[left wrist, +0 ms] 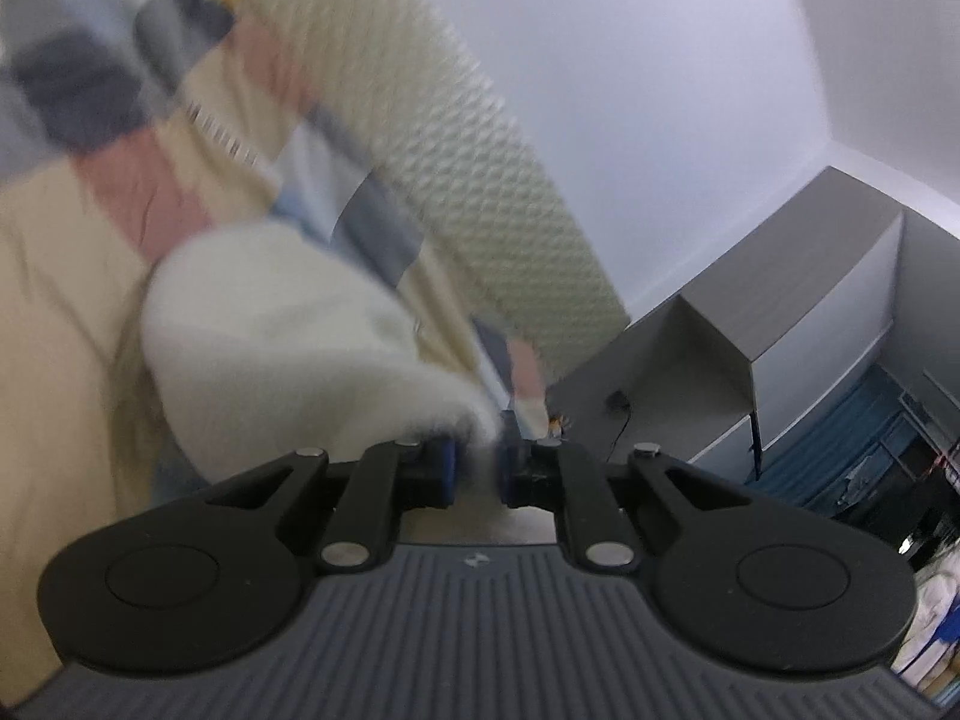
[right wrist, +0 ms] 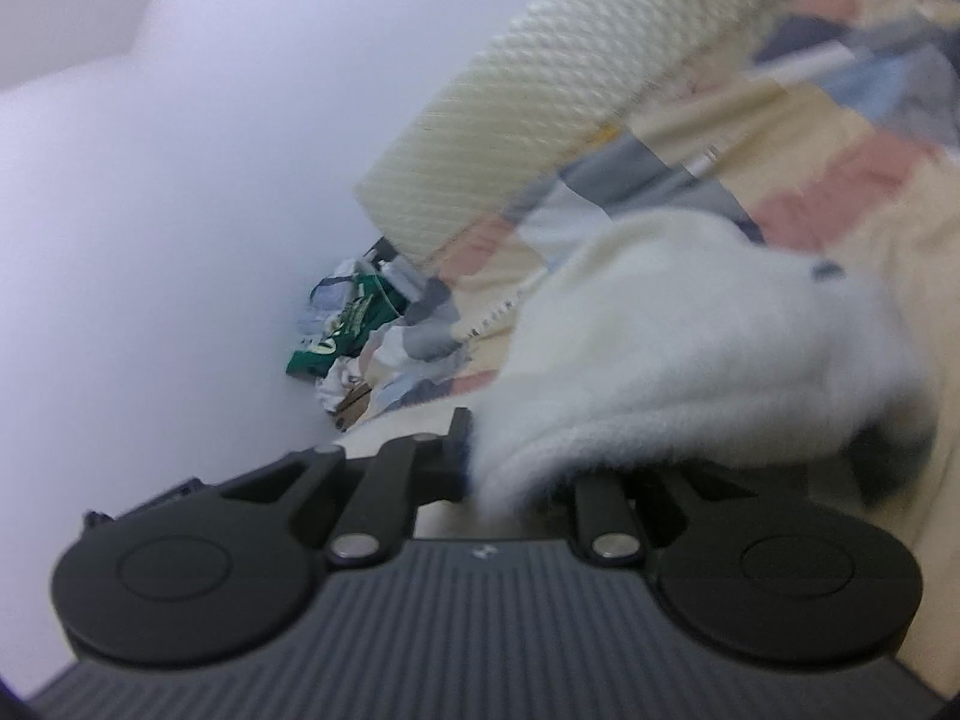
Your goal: Fold large clothes
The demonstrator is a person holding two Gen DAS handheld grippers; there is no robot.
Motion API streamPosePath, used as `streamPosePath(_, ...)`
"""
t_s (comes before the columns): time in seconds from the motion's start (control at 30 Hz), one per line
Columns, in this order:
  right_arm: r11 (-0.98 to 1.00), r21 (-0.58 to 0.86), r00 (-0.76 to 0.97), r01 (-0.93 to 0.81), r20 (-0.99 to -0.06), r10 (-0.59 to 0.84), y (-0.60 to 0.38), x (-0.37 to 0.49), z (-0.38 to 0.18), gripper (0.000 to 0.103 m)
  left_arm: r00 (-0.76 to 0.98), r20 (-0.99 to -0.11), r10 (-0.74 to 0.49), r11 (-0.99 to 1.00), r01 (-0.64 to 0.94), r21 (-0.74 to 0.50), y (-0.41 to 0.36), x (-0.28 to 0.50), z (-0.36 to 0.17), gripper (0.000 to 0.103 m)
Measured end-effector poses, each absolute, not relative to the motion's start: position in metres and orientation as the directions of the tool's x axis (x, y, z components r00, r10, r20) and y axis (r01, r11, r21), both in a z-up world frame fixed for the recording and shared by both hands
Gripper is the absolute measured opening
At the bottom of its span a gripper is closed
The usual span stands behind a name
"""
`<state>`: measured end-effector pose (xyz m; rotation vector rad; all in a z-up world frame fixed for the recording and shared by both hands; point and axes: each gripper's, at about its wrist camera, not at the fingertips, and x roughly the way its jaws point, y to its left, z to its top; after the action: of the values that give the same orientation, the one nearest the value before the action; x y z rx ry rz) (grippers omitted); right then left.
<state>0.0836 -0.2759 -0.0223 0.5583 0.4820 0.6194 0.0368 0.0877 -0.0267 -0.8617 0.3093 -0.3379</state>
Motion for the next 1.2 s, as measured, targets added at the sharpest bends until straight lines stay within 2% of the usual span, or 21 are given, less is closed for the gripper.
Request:
streamPosePath(0.23,0.707,0.512,0.733,-0.489,-0.198,0.651,-0.261,0.073,0.058,0.015,0.922,-0.062,-0.381,0.642,0.216,-0.736,0.098,0.016,0.048,0.014)
streamPosePath(0.53,0.688,0.377,0.728,-0.620,-0.050,0.683,-0.254,0.057,0.216,0.015,0.916,0.133,-0.378,0.701,0.377,-0.605,0.100,-0.013,0.212,0.014)
streamPosePath(0.77,0.688,0.206,0.704,-0.696,0.009,0.710,-0.247,0.039,0.346,0.015,0.880,0.274,-0.388,0.748,0.474,-0.464,0.104,-0.037,0.341,0.014)
streamPosePath(0.87,0.694,0.131,0.704,-0.708,0.048,0.709,-0.240,0.036,0.385,0.015,0.866,0.329,-0.377,0.764,0.491,-0.418,0.108,-0.042,0.384,0.014)
streamPosePath(1.0,0.724,0.122,0.732,-0.679,0.032,0.681,-0.234,0.063,0.390,0.015,0.880,0.305,-0.364,0.798,0.464,-0.385,0.104,-0.023,0.400,0.014)
streamPosePath(1.1,0.758,0.157,0.765,-0.633,-0.023,0.643,-0.233,0.099,0.351,0.015,0.911,0.217,-0.350,0.819,0.410,-0.402,0.100,0.022,0.377,0.014)
streamPosePath(1.2,0.797,0.210,0.791,-0.566,-0.133,0.597,-0.233,0.159,0.303,0.015,0.945,0.092,-0.315,0.848,0.323,-0.419,0.097,0.081,0.340,0.014)
